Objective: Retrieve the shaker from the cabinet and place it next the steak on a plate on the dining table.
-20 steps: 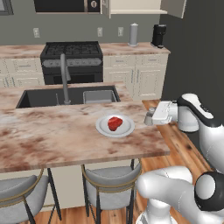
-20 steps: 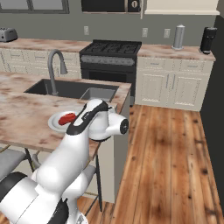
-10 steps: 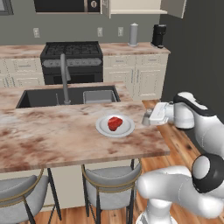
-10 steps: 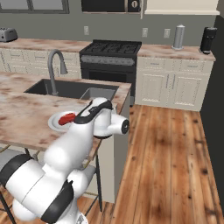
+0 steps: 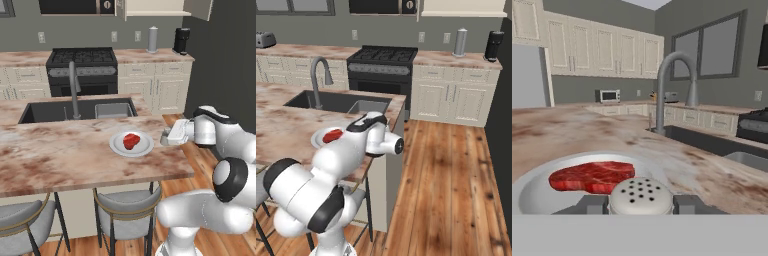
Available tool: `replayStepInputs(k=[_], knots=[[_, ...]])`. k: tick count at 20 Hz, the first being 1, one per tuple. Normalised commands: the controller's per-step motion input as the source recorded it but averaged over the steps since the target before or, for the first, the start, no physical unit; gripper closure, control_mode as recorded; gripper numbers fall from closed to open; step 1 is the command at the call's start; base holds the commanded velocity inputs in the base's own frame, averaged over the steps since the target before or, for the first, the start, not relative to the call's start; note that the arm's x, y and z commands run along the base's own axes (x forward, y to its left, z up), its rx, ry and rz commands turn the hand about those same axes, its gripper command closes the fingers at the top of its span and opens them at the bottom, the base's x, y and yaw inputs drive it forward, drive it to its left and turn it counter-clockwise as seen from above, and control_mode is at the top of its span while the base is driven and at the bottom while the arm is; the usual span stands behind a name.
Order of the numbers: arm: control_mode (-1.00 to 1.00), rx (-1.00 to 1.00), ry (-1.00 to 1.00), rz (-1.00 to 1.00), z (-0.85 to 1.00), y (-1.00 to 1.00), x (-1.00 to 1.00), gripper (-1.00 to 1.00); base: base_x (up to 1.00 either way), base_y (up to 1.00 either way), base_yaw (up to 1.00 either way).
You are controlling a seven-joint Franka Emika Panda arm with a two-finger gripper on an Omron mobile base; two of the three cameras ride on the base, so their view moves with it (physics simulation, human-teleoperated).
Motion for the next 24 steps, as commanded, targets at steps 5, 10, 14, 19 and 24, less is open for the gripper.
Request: replayStepInputs(k=[5,10,14,19,24], knots=[[-1.0,0.0,0.0,0.0,-0.14,0.0,0.26,1.0,0.0,0.0,0.0],[-1.0,0.0,0.0,0.0,-0.18,0.0,0.25,1.0,0.0,0.0,0.0],[-1.0,0.0,0.0,0.0,-0.24,0.0,0.24,1.0,0.0,0.0,0.0],[-1.0,0.0,0.0,0.0,-0.3,0.0,0.22,1.0,0.0,0.0,0.0],[-1.0,0.0,-0.01,0.0,-0.38,0.0,0.07,1.0,0.0,0.0,0.0]])
